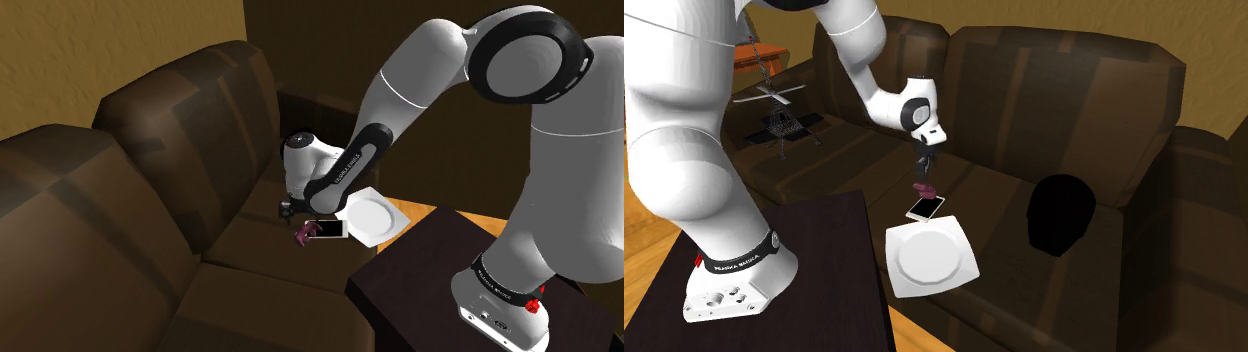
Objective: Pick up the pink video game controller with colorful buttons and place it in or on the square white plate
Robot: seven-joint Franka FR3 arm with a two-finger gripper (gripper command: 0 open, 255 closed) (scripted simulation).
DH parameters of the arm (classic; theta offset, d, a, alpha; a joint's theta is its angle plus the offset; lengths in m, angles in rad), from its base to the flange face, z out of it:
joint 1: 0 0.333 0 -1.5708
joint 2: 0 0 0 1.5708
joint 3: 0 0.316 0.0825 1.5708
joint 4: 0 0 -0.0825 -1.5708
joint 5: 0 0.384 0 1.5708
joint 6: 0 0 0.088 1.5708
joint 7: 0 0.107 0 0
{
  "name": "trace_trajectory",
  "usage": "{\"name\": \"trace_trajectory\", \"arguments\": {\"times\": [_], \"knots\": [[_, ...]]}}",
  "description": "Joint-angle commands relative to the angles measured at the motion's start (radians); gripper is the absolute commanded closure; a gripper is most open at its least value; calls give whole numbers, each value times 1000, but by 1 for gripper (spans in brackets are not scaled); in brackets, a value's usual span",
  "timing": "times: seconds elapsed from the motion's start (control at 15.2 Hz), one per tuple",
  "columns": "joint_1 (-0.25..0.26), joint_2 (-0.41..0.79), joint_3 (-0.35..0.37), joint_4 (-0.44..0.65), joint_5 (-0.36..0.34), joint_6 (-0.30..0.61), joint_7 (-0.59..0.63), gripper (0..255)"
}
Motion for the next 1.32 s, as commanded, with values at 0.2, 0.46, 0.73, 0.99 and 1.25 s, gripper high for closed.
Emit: {"name": "trace_trajectory", "arguments": {"times": [0.2,0.46,0.73,0.99,1.25], "knots": [[87,69,-62,31,-33,58,179,0],[88,131,-70,51,-40,100,185,0],[88,131,-70,51,-40,100,184,0],[89,131,-70,51,-40,100,185,0],[89,131,-70,51,-40,100,185,255]]}}
